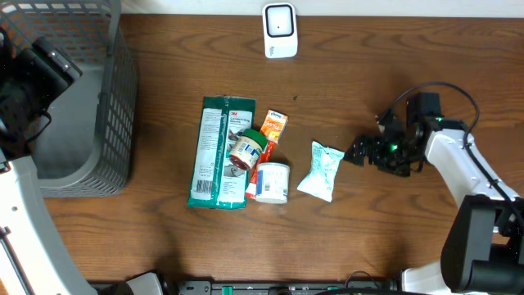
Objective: Scan the item barcode
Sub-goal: 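Lower the right gripper and grasp the wipes pouch edge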
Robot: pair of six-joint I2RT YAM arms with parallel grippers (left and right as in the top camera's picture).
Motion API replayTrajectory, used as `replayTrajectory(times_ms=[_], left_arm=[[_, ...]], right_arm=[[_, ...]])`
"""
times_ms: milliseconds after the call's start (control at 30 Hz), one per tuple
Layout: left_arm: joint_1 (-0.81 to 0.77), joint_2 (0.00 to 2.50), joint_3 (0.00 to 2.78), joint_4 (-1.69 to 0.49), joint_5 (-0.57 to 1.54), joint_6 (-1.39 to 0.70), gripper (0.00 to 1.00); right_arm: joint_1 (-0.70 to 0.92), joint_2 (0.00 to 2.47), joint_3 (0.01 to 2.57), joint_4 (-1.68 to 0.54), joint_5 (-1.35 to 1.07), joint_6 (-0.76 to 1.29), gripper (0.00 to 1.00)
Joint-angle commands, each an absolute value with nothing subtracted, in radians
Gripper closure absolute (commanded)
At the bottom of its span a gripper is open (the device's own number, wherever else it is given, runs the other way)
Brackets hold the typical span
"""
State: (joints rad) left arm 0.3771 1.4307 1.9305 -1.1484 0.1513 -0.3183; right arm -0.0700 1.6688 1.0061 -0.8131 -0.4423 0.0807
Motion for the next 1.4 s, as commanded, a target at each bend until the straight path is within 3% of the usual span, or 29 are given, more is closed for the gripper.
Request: replayTrajectory(times_ms=[0, 533, 700, 733, 833, 933, 1000, 1167, 1367], left_arm=[[0.381, 1.431, 1.932, -1.15, 0.149, -0.327, 0.12], [0.381, 1.431, 1.932, -1.15, 0.149, -0.327, 0.12], [0.381, 1.431, 1.932, -1.15, 0.149, -0.327, 0.12], [0.381, 1.431, 1.932, -1.15, 0.149, -0.327, 0.12], [0.381, 1.431, 1.932, -1.15, 0.149, -0.327, 0.12], [0.381, 1.431, 1.932, -1.15, 0.149, -0.327, 0.12], [0.381, 1.431, 1.932, -1.15, 0.149, -0.327, 0.12], [0.381, 1.431, 1.932, -1.15, 0.149, -0.327, 0.12], [0.381, 1.431, 1.932, -1.15, 0.149, -0.327, 0.12]], right_arm=[[-0.064, 1.674, 0.99, -0.792, -0.496, 0.089, 0.01], [0.088, 1.674, 0.881, -0.534, -0.502, 0.173, 0.03], [0.126, 1.674, 0.859, -0.49, -0.368, 0.213, 0.1], [0.128, 1.674, 0.859, -0.49, -0.351, 0.213, 0.13], [0.125, 1.663, 0.877, -0.491, -0.391, 0.212, 0.43], [0.113, 1.627, 0.921, -0.507, -0.491, 0.212, 0.66], [0.109, 1.599, 0.953, -0.513, -0.547, 0.214, 0.97], [0.122, 1.568, 0.97, -0.532, -0.649, 0.25, 0.99], [0.171, 1.6, 0.885, -0.494, -0.524, 0.255, 0.99]])
